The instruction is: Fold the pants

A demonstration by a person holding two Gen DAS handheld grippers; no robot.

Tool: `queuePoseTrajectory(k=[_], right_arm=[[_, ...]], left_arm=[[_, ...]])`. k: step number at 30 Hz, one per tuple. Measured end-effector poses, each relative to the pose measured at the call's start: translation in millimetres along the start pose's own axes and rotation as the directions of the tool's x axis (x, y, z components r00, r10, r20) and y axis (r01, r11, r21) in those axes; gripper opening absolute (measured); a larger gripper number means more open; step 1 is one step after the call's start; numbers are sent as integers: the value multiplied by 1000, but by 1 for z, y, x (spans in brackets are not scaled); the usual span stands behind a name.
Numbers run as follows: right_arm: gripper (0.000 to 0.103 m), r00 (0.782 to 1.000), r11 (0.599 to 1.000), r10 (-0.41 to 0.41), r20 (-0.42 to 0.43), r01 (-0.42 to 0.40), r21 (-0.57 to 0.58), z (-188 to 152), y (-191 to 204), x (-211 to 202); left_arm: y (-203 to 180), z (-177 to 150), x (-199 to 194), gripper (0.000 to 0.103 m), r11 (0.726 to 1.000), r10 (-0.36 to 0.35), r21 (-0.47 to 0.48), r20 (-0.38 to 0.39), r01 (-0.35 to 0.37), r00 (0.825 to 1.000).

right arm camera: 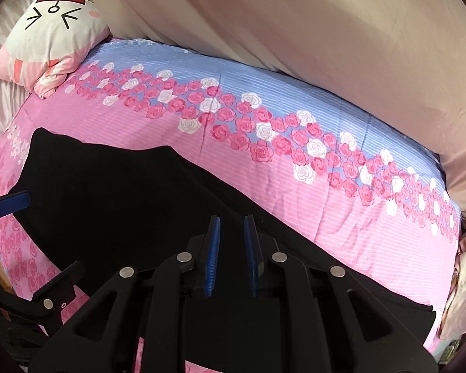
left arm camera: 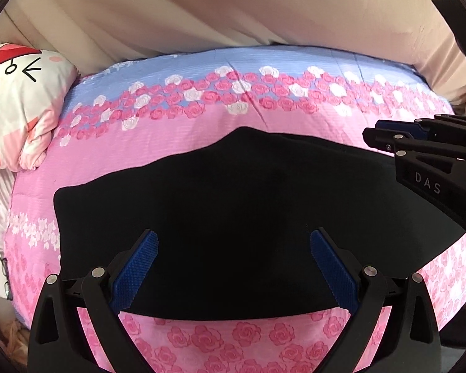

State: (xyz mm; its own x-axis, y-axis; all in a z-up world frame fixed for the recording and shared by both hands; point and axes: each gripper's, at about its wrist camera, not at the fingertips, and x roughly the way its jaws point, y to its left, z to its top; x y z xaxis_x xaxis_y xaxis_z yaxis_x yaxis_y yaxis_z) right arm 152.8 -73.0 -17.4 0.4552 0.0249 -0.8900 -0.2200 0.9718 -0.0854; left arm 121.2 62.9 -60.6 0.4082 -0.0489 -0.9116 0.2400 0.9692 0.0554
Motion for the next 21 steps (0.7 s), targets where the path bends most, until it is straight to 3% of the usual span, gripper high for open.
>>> queuePoseTrajectory(k=[11,21], right_arm=[[16,997,997,31,-65,-27,72,-10,-19,28],[16,986,992,120,-112,-114,61,2,10,59]], left_arm=[[10,0,1,98,994,103,-33,-51,-104,993],[45,-10,11,98,980,161,-95,-127,-173,979]])
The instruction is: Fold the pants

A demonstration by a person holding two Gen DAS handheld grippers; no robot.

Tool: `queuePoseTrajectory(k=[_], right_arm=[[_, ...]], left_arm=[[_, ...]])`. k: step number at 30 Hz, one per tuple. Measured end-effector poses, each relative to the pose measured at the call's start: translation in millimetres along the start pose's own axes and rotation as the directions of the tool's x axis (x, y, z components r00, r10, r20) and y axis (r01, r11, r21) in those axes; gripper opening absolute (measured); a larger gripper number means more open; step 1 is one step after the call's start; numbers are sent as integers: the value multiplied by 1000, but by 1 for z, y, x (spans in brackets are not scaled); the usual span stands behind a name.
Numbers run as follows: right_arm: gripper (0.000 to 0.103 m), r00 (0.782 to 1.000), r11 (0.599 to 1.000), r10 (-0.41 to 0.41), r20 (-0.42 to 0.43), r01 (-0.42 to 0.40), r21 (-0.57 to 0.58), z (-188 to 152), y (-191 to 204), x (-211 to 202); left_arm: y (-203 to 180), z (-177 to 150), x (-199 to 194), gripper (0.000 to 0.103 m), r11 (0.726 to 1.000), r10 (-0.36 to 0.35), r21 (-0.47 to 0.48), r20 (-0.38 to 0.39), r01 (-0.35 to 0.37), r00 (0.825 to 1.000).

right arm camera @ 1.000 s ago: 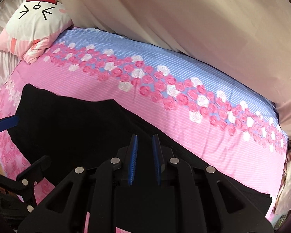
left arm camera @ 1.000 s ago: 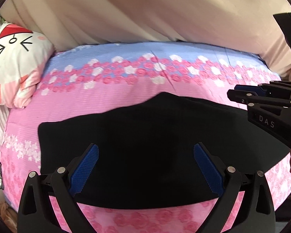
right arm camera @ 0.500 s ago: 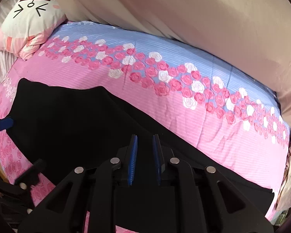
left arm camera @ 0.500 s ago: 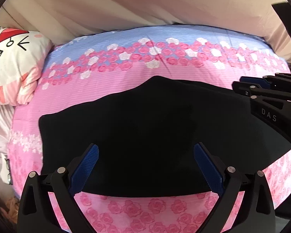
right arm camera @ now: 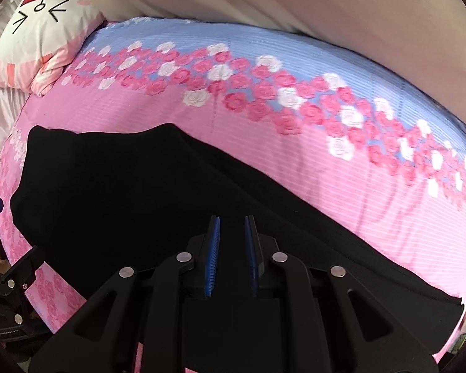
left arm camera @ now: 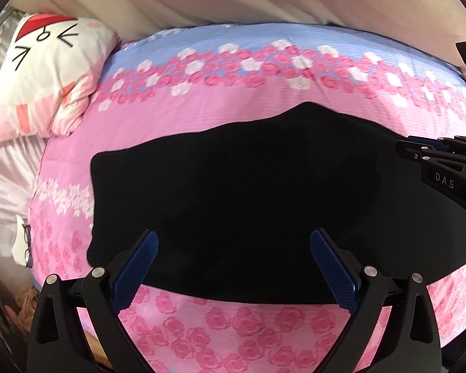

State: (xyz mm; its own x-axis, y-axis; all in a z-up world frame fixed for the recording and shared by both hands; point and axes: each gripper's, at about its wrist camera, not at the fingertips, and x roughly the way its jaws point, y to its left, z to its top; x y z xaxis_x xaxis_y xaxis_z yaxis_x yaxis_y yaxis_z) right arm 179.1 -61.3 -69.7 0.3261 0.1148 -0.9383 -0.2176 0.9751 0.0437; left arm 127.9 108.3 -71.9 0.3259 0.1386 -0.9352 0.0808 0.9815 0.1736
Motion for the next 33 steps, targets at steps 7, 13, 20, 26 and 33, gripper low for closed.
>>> queuePoseTrajectory(k=[7,13,20,26,33], right_arm=[[16,1000,999,22,-22,-23,-29,6,21,15],[16,998,998,46,-33,-47,-40,12,33,24],[16,997,995,72,-35,-74,-71,24,49,33],[16,996,993,73,-42,-77,-95,34,57,46],[16,996,989,73,-44,-78,-128,49,57,73]], left_arm=[[20,-3,11,98,999,11,-40,-29,-12,1000],[31,-4,18,98,998,12,-58,-44,-14,999],[44,-4,25,98,997,24,-75,-58,-29,998],[51,-4,29,98,996,30,-85,-66,-36,997],[59,-4,35,98,995,33,-92,-79,-40,996]])
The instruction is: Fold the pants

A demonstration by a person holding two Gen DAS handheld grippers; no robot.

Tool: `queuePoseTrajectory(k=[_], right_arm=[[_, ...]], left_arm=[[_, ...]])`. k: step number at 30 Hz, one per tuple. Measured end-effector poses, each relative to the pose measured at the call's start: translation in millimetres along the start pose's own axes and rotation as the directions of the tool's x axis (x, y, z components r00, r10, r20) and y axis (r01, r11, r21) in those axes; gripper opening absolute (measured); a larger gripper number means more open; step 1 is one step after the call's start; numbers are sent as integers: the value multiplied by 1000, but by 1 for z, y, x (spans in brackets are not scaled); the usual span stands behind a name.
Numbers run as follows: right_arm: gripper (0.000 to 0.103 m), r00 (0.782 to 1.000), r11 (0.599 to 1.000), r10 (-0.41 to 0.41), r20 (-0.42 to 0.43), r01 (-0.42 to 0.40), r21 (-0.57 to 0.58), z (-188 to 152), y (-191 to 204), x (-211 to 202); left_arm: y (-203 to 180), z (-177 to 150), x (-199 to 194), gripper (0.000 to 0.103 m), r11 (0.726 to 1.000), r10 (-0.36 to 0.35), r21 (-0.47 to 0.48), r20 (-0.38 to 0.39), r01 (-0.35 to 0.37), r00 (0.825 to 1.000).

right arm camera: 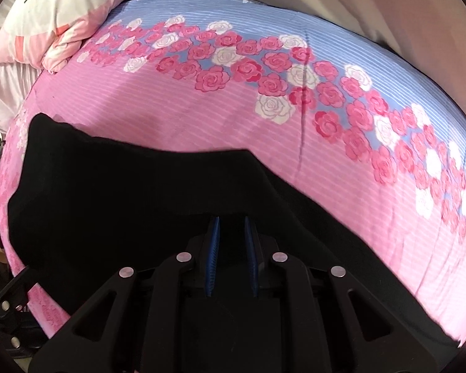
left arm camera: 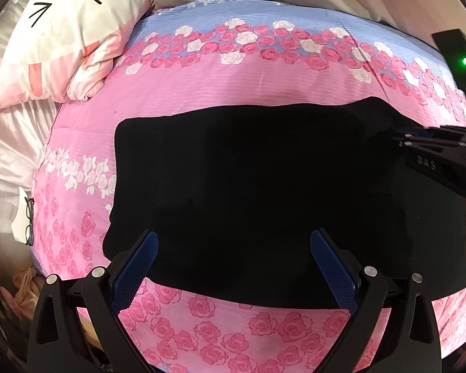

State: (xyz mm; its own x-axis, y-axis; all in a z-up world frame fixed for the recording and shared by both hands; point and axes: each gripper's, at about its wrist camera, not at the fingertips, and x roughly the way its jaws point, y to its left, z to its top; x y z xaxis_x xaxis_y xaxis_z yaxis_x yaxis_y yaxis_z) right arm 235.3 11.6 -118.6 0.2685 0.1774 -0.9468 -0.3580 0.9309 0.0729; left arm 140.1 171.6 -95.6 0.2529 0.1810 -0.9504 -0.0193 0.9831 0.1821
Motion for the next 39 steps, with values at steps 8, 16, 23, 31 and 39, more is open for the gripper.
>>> queuePoseTrajectory(k=[8,16,23,31,39], right_arm=[[20,990,999,35,137,-36,-2,7,13,-51],[75,974,833,182,138,-78,-548,36,214,-35],[52,994,731,100,-42,-102,-675,87,289,54],[24,989,881,147,26,-119,-458,145,257,57],[93,942,758,297,154,-134,-639,20,251,-38]], left_arm=[[32,-31,2,98,998,15,-66,-14,-16,1000],[100,-113,16,98,979,68,-185,-119,-89,991],[126,-137,15,98,973,47,-223,-94,-67,994],[149,-133,20,98,980,38,-193,-30,-43,999],[169,-131,16,98,976,21,-215,5,-19,1000]])
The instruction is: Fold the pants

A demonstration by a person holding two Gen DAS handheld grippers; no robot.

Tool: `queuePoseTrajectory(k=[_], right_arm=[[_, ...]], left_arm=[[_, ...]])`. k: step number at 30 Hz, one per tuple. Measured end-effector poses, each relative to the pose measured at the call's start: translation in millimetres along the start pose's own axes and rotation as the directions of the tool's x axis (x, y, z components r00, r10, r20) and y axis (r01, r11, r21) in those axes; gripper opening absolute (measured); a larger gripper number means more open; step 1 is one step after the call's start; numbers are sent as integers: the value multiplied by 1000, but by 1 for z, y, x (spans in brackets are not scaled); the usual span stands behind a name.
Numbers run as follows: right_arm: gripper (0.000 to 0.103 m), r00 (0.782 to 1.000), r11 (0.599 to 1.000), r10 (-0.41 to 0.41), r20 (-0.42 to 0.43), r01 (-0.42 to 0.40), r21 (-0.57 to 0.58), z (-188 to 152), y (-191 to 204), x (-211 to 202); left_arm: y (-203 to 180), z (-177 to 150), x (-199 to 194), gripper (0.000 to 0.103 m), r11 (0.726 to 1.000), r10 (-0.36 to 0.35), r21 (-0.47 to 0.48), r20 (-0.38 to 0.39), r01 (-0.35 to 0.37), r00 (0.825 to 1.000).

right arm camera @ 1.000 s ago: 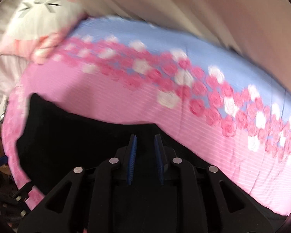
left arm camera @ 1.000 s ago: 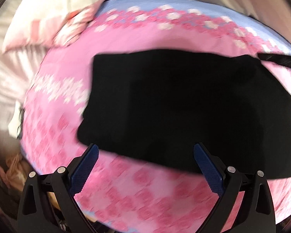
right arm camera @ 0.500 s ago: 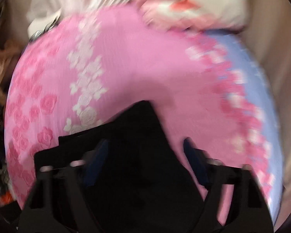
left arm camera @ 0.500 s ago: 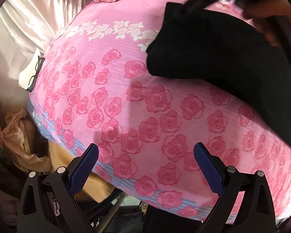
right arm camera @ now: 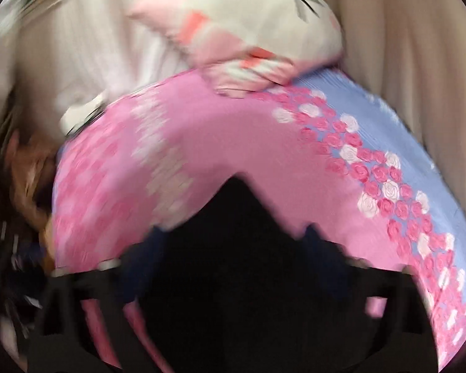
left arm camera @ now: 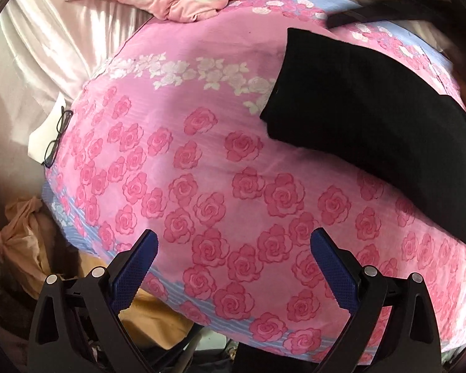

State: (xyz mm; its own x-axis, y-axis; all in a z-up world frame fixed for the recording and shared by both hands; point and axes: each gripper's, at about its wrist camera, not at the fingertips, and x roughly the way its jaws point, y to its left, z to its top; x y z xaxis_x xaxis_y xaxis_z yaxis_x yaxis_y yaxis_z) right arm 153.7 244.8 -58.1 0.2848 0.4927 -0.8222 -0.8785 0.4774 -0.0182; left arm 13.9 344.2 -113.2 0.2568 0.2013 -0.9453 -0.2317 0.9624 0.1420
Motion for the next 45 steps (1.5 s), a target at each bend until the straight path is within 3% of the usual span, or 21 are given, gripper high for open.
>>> queuePoseTrajectory(k=[4,7,10,14,16,18,20,21,22,23,25,27,28,30,32,33,37,41,42,43,45], right_arm=[[90,995,941,-94,-28,80,-329,-17,72,27],[27,989,966,-78,-125,44,-253,-18,73,63],[8,991,997,15,-130,-25,-78,-9,45,61],[7,996,974,46,74,-61,217,20,-9,3],[7,993,969,26,117,-54,243,28,-13,-7],[7,999,988,10,52,-18,150,32,10,20],[16,989,988,87,-120,-70,136,18,34,86],[19,989,986,91,-113,-74,148,13,37,100],[30,996,981,91,-14,-87,172,9,36,93],[47,990,965,142,-18,-134,225,8,33,91],[46,965,889,251,78,-261,377,-1,15,63],[48,949,845,240,204,-307,437,-23,-2,20],[48,955,840,206,214,-284,462,-36,-10,6],[48,990,843,64,124,-120,524,-78,-30,-15],[47,998,802,-19,63,-23,597,-116,-50,-33],[47,997,746,-57,44,13,665,-143,-65,-46],[47,984,623,-175,24,92,777,-196,-104,-75],[45,968,582,-240,-78,208,786,-235,-156,-72],[45,956,530,-263,-133,258,808,-256,-178,-73],[32,959,474,-262,-105,223,852,-278,-198,-85],[35,949,383,-307,-66,187,905,-304,-214,-125]], left_arm=[[1,-11,3,98,1000,14,-1,-26,-14,1000],[1,-21,6,98,1000,30,-5,-55,-31,998],[4,-32,5,98,999,31,-10,-66,-32,997],[9,-39,2,98,1000,16,-22,-59,-17,998],[13,-40,1,98,999,7,-36,-49,-9,999],[16,-40,2,98,999,-2,-43,-46,0,999],[17,-39,3,98,999,-3,-40,-44,1,999],[17,-39,4,98,999,2,-36,-43,-4,999],[18,-38,5,98,1000,6,-29,-48,-7,999],[18,-38,5,98,1000,11,-26,-50,-12,999],[21,-37,2,98,1000,19,-19,-44,-20,999],[22,-36,-1,98,1000,19,-17,-35,-19,999],[22,-35,-1,98,1000,16,-12,-33,-16,999],[15,-28,-5,98,1000,12,7,-16,-12,1000],[4,-17,-12,98,999,5,31,14,-6,1000],[-4,-9,-18,98,999,-5,48,35,3,999],[-62,34,-35,98,985,-32,175,149,5,988],[-124,75,1,98,972,-14,234,153,-23,988],[-137,83,19,98,972,17,229,118,-44,993],[-145,88,32,98,973,35,225,81,-53,996],[-150,92,47,98,973,65,218,56,-76,996]])
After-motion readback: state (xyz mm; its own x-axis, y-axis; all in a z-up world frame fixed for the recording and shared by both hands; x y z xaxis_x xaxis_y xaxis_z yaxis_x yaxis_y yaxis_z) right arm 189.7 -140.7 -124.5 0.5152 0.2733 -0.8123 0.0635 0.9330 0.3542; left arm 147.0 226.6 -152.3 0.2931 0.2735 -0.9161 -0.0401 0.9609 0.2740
